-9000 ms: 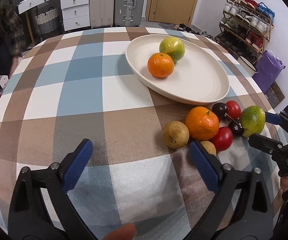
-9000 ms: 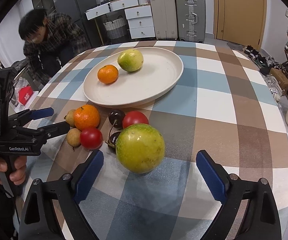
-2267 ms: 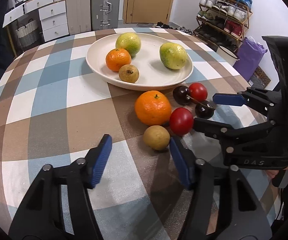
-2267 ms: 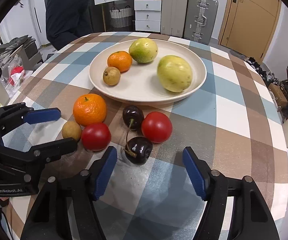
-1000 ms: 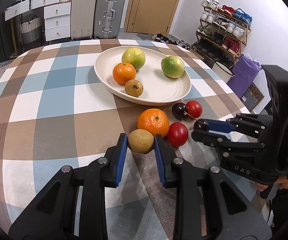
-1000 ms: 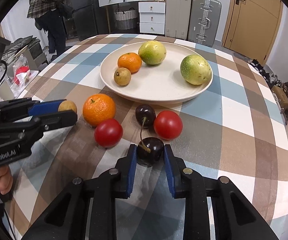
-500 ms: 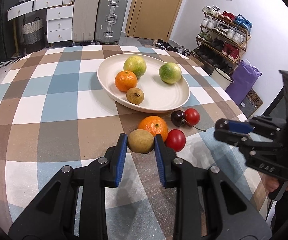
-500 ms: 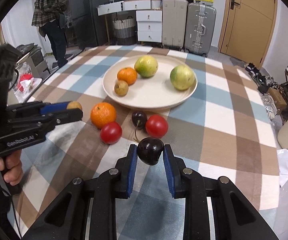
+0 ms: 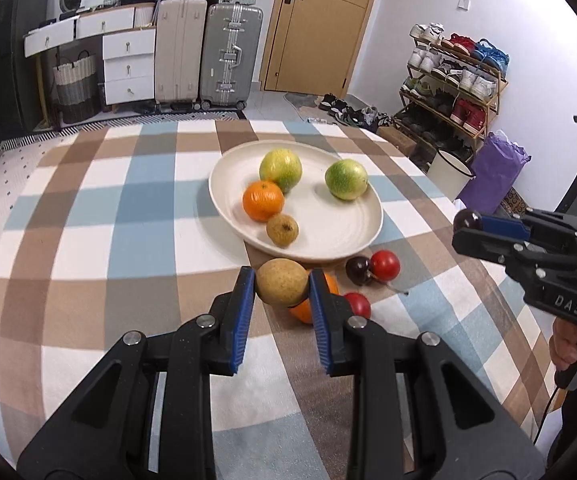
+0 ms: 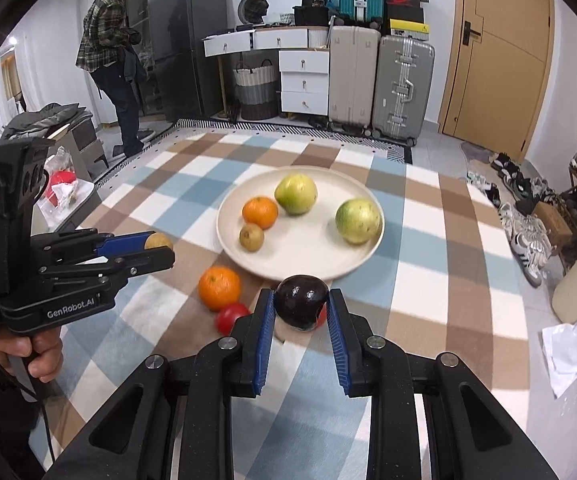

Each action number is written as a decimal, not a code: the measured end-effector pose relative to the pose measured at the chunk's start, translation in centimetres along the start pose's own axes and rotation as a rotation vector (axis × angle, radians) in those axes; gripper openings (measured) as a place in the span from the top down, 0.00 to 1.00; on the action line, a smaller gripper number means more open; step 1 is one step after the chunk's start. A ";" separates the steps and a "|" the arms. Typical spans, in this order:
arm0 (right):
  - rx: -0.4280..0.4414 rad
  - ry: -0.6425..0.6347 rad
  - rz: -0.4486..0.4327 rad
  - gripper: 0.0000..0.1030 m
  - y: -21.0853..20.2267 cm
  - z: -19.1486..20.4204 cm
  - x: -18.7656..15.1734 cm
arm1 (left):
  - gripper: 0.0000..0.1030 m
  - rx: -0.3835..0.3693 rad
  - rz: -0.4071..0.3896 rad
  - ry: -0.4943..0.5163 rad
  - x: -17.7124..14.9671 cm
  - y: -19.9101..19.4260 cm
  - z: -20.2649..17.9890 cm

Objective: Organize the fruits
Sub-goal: 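Carry the dark cherry onto the plate with the right gripper while the left gripper releases the brown fruit there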

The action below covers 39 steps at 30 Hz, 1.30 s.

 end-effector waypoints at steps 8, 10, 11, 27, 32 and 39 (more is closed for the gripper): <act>0.022 0.013 -0.019 0.74 -0.2 -1.0 2.9 | 0.76 0.021 -0.030 -0.015 2.4 -1.0 0.6; 0.027 0.019 -0.020 0.74 0.0 -1.1 3.3 | 0.76 0.026 -0.034 -0.016 2.9 -0.7 0.8; 0.028 0.021 -0.020 0.74 0.3 -1.2 3.6 | 0.76 0.026 -0.032 -0.018 3.1 -0.5 0.9; 0.032 0.106 0.041 0.74 6.7 -2.8 4.4 | 0.76 0.075 0.035 -0.031 5.2 5.9 1.9; 0.051 0.139 0.051 0.74 8.7 -3.3 4.4 | 0.76 0.083 0.064 -0.029 5.2 8.3 2.1; 0.067 0.147 0.077 0.74 10.9 -3.2 4.5 | 0.76 0.103 0.070 -0.025 5.7 10.4 2.1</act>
Point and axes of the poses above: each gripper's, at about its wrist camera, not at the fingertips, and y roughly the way its jaws point, z to its left, x to its top, the point moved 1 cm from there along y, roughly the way its jaws point, and after that the axes turned 4 degrees about z, right-handed, at the moved point
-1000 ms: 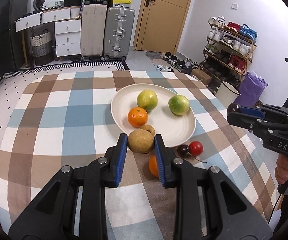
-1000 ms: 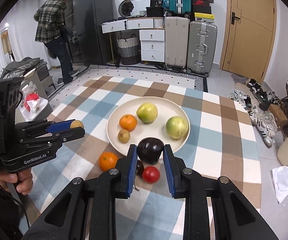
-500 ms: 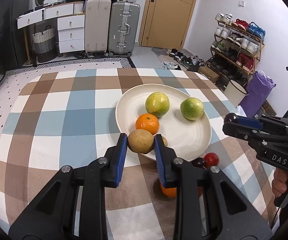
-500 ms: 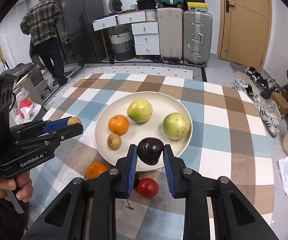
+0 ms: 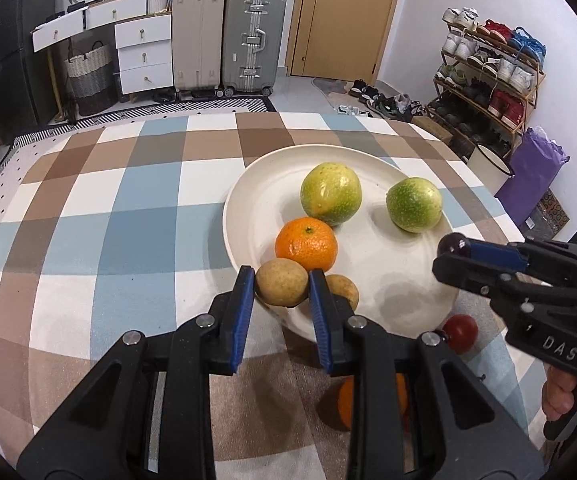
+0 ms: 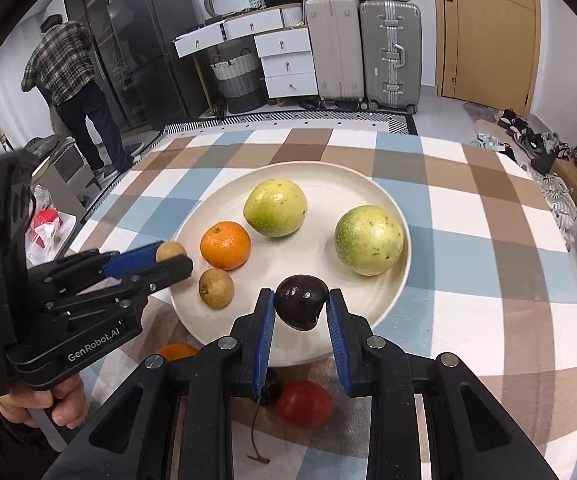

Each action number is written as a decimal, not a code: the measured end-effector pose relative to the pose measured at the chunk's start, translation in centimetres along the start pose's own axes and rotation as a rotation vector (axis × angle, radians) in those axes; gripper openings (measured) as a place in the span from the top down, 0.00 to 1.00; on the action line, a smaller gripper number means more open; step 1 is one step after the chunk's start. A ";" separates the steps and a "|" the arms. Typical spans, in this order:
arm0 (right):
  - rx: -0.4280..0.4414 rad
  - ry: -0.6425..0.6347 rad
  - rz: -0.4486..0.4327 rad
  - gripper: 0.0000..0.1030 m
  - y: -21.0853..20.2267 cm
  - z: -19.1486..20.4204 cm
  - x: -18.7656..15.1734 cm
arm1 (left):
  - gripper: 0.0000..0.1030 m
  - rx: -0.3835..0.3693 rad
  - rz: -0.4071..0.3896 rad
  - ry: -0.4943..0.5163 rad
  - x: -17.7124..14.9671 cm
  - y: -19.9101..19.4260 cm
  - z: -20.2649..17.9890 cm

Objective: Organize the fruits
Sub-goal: 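Carry the dark cherry onto the plate with the right gripper while the left gripper releases the brown fruit there, then move both open grippers toward the fruits lying beside the plate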

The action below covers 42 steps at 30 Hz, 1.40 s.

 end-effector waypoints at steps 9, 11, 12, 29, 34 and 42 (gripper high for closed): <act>-0.002 0.009 -0.015 0.65 0.2 -0.1 0.2 | 0.72 -0.011 0.001 0.020 0.0 -0.4 -0.4; -0.011 -0.007 -0.035 0.51 -0.7 0.0 0.0 | 0.59 -0.015 -0.001 0.012 -0.1 -1.0 -0.2; -0.020 -0.013 -0.047 0.49 -1.2 0.1 -0.1 | 0.49 -0.018 -0.007 0.008 -0.3 -1.5 -0.2; -0.129 0.017 -0.063 0.00 -5.4 -0.9 -3.6 | 0.01 -0.020 -0.074 -0.037 -5.0 -7.6 1.5; -0.141 0.013 -0.053 0.00 -5.4 -0.9 -4.6 | 0.01 -0.028 -0.040 -0.023 -5.7 -6.5 0.7; -0.150 -0.010 -0.006 0.00 -4.5 -1.2 -5.8 | 0.01 -0.041 0.014 -0.004 -6.6 -4.8 -0.2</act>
Point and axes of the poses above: each gripper's, at about its wrist camera, not at the fingertips, and y roughly the way its jaws point, z to its left, x to its top, the point moved 1 cm from there along y, roughly the way its jaws point, and after that the axes turned 4 degrees about z, right-handed, at the moved point
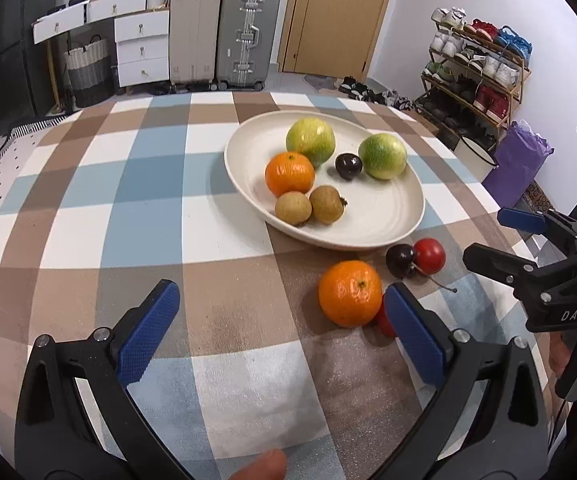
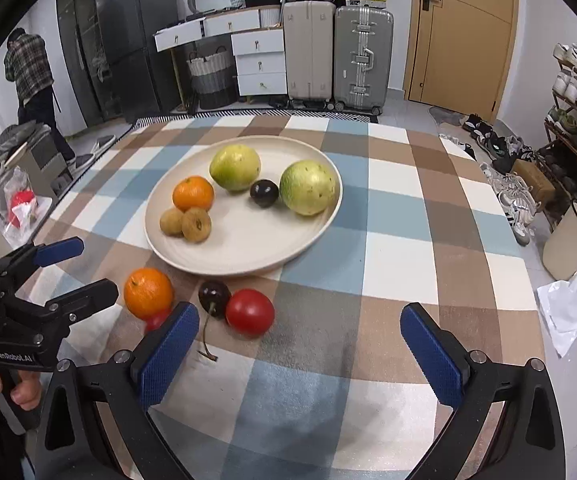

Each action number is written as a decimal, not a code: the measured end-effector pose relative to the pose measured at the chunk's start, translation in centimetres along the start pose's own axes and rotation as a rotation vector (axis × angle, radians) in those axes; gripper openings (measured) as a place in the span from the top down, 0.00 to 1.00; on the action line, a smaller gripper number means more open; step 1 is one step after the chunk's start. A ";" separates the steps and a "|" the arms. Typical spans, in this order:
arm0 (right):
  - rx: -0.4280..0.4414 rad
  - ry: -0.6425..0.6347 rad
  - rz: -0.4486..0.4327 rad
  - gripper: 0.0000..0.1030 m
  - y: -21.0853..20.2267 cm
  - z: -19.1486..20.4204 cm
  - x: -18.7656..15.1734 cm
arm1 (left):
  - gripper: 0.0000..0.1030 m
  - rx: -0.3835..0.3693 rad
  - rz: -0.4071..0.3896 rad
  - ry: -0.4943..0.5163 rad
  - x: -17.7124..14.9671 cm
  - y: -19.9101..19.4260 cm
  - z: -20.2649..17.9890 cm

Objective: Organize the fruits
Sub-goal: 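Move both open grippers toward the fruits lying beside the plate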

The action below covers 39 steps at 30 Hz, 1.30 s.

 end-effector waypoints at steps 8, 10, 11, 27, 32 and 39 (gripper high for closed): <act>-0.030 -0.025 0.043 0.00 1.5 -0.6 -1.2 | 0.01 -0.001 0.023 -0.026 0.0 1.2 0.4; -0.026 -0.027 0.056 0.00 1.9 -0.7 -1.4 | 0.01 -0.002 0.033 -0.033 0.0 1.5 0.5; -0.025 -0.026 0.059 0.00 2.0 -0.8 -1.5 | 0.01 -0.001 0.038 -0.035 0.0 1.7 0.5; -0.026 -0.076 0.089 0.01 3.7 0.6 -1.6 | 0.01 -0.022 0.058 -0.038 -0.1 2.7 0.0; -0.033 -0.079 0.086 0.01 4.1 0.8 -1.0 | 0.01 -0.028 0.068 -0.044 -0.3 2.9 -0.1; -0.001 -0.075 0.100 0.13 5.1 1.0 -0.6 | 0.02 -0.026 0.068 -0.031 -0.3 3.1 -0.3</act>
Point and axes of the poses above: each gripper's, at about its wrist camera, not at the fingertips, and y roughly the way its jaws point, z to its left, x to its top, the point moved 1 cm from there along y, roughly the way its jaws point, and after that the axes turned 4 degrees about z, right-handed, at the moved point
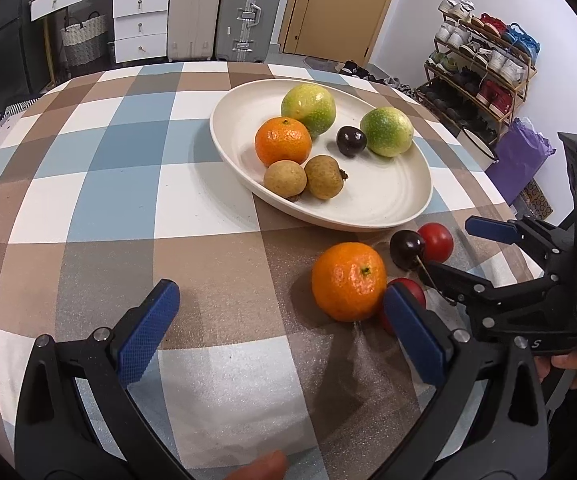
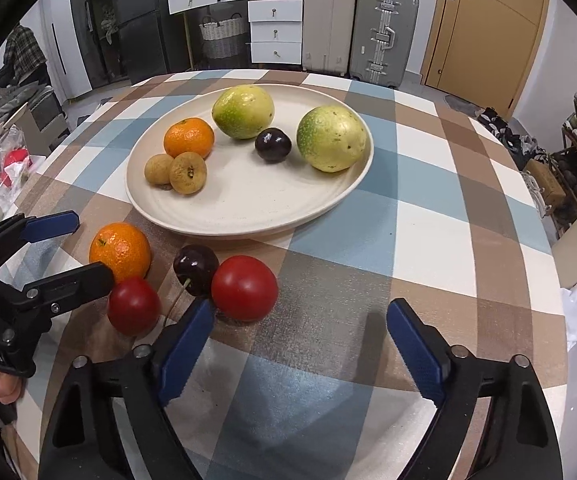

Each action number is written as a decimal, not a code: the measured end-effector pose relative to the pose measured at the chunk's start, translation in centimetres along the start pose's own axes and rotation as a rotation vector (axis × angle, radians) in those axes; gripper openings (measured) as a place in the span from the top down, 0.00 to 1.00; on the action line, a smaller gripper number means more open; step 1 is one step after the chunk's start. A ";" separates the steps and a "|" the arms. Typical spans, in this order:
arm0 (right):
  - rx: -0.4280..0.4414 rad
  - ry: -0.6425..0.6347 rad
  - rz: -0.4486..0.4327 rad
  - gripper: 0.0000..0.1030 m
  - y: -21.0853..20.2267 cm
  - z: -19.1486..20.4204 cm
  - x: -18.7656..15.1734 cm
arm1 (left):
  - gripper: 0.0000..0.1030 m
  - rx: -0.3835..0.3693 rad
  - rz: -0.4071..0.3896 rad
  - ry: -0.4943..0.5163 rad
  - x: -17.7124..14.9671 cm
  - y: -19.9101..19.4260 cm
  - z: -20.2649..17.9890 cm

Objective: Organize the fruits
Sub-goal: 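Move both open grippers toward the fruits lying beside the plate, then grasp the large red tomato with the right gripper while the left gripper grasps the mandarin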

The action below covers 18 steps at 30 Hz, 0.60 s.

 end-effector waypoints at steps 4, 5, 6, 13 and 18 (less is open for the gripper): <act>0.021 0.006 -0.002 0.15 0.2 0.1 0.1 | 0.10 -0.033 -0.002 0.014 0.1 0.0 -0.1; 0.023 0.004 -0.004 0.17 0.1 0.1 0.1 | 0.15 -0.046 -0.003 0.017 0.1 0.0 -0.2; 0.025 0.004 -0.006 0.18 0.1 0.0 0.2 | 0.21 -0.060 -0.003 0.023 0.1 -0.1 -0.4; 0.045 0.001 -0.011 0.27 -0.1 0.2 0.5 | 0.53 -0.161 -0.010 0.057 0.0 -0.5 -1.1; 0.048 -0.005 -0.010 0.31 -0.2 0.5 0.4 | 0.67 -0.170 -0.024 0.094 -0.3 -0.9 -1.9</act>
Point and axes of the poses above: each gripper's, at about its wrist camera, not at the fingertips, and y roughly the way its jaws point, z to its left, x to its top, the point moved 1 cm from there along y, roughly the way its jaws point, and after that the axes turned 4 degrees about z, right-handed, at the moved point
